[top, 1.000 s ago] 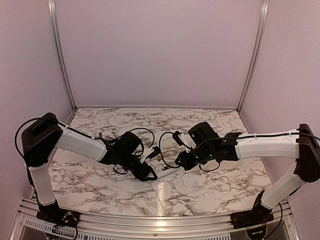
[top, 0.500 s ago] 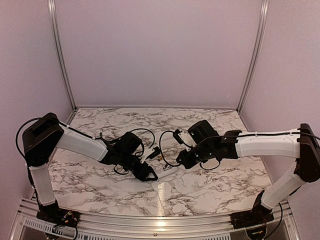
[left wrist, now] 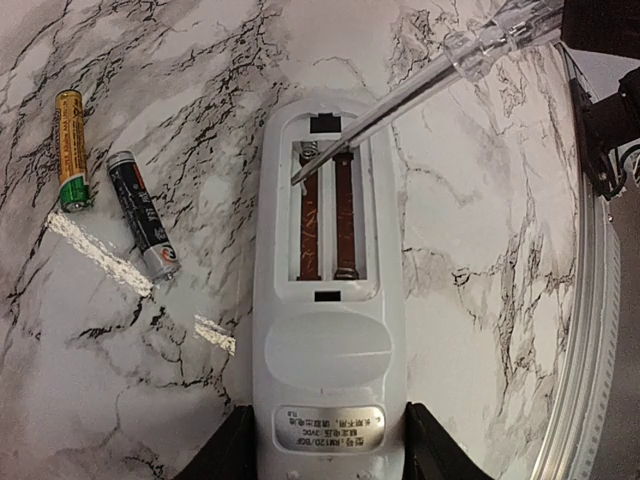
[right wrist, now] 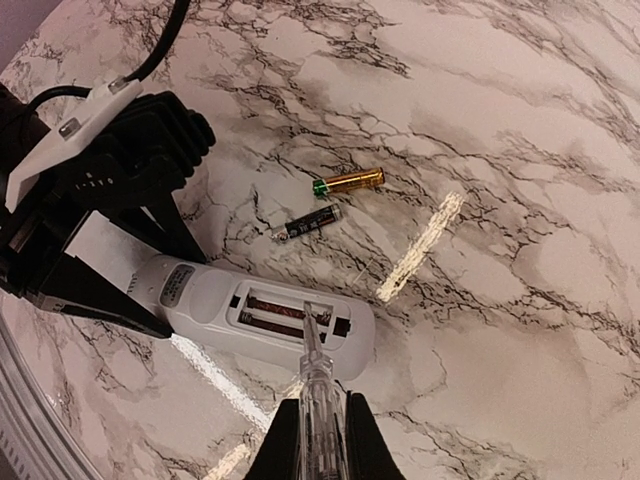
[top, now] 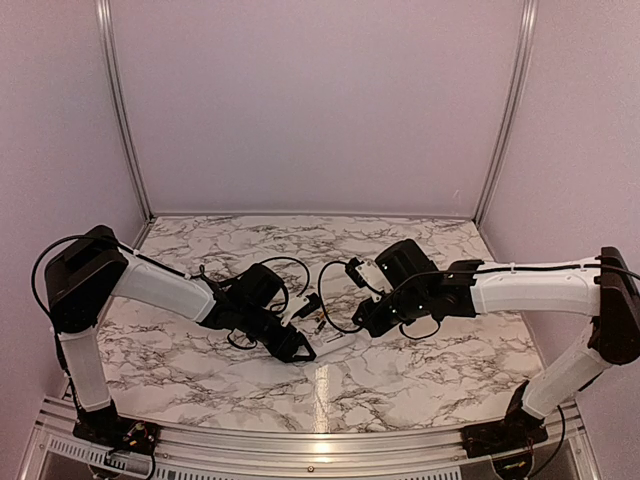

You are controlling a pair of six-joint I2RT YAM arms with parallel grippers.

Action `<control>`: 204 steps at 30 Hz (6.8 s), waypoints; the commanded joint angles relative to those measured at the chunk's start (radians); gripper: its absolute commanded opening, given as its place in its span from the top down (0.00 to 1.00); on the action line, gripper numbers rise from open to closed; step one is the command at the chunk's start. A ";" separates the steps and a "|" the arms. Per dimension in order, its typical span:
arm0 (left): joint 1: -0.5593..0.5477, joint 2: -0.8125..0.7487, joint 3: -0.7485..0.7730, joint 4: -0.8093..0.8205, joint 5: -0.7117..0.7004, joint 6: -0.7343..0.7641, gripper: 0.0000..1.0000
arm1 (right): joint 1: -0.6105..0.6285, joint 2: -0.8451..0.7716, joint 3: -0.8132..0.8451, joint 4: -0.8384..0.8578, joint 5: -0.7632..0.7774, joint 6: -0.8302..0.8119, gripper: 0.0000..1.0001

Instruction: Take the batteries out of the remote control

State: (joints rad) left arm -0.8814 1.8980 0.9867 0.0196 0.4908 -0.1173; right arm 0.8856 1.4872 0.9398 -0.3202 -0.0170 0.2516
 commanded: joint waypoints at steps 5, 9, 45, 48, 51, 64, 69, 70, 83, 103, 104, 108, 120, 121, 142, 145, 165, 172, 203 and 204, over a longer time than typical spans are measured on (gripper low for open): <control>-0.010 0.017 0.038 -0.032 0.027 0.024 0.76 | 0.001 -0.046 0.075 -0.018 0.028 -0.024 1.00; -0.011 -0.003 0.032 -0.051 -0.024 0.039 0.76 | 0.001 -0.081 0.109 -0.063 0.033 -0.039 1.00; -0.070 -0.334 -0.140 0.005 -0.450 0.023 0.05 | -0.186 -0.107 0.309 -0.084 -0.075 -0.090 1.00; -0.069 -0.378 -0.140 -0.017 -0.482 0.021 0.03 | -0.188 -0.145 0.275 -0.090 -0.052 -0.082 1.00; -0.069 -0.427 -0.133 -0.063 -0.536 0.014 0.03 | -0.193 -0.186 0.237 -0.097 -0.046 -0.068 1.00; -0.004 -0.652 -0.060 -0.244 -0.866 0.077 0.01 | -0.338 -0.318 0.074 -0.213 -0.371 0.044 1.00; 0.088 -0.749 -0.071 -0.270 -0.906 0.087 0.01 | -0.421 -0.316 -0.028 -0.198 -0.599 0.098 1.00; 0.098 -0.763 -0.077 -0.271 -0.916 0.093 0.01 | -0.426 -0.304 -0.049 -0.187 -0.641 0.117 1.00; 0.128 -0.900 -0.209 -0.242 -0.910 0.024 0.01 | -0.425 -0.031 -0.157 -0.065 -0.890 0.245 1.00; 0.128 -0.958 -0.283 -0.232 -0.879 0.001 0.01 | -0.424 0.330 0.011 -0.156 -0.775 0.191 0.83; 0.129 -0.960 -0.285 -0.231 -0.879 0.000 0.01 | -0.424 0.328 0.013 -0.152 -0.766 0.197 0.79; 0.128 -0.962 -0.291 -0.230 -0.879 0.000 0.01 | -0.424 0.315 0.018 -0.141 -0.740 0.214 0.67; 0.128 -0.947 -0.294 -0.210 -0.868 0.013 0.01 | -0.424 0.267 0.023 -0.171 -0.671 0.231 0.58; 0.128 -0.946 -0.294 -0.207 -0.868 0.014 0.01 | -0.425 0.263 0.027 -0.180 -0.661 0.230 0.58; 0.128 -0.919 -0.308 -0.146 -0.857 0.070 0.01 | -0.418 0.210 0.220 -0.479 -0.291 0.163 0.14; 0.128 -0.897 -0.294 -0.141 -0.857 0.083 0.01 | -0.412 0.210 0.241 -0.510 -0.234 0.156 0.09; 0.128 -0.841 -0.220 -0.099 -0.903 0.159 0.01 | -0.405 0.098 0.501 -0.522 0.048 0.106 0.01; 0.132 -0.837 -0.134 -0.125 -0.975 0.240 0.01 | -0.406 -0.046 0.526 -0.291 0.144 0.097 0.02; 0.466 -0.965 -0.100 -0.151 -0.857 0.005 0.01 | -0.407 -0.366 0.240 0.064 0.368 0.086 0.02; 0.466 -0.963 -0.101 -0.151 -0.856 0.002 0.01 | -0.406 -0.362 0.241 0.061 0.368 0.090 0.02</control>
State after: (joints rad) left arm -0.4179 0.9344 0.8982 -0.1181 -0.3908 -0.0742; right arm 0.4740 1.1263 1.1748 -0.2806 0.3363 0.3393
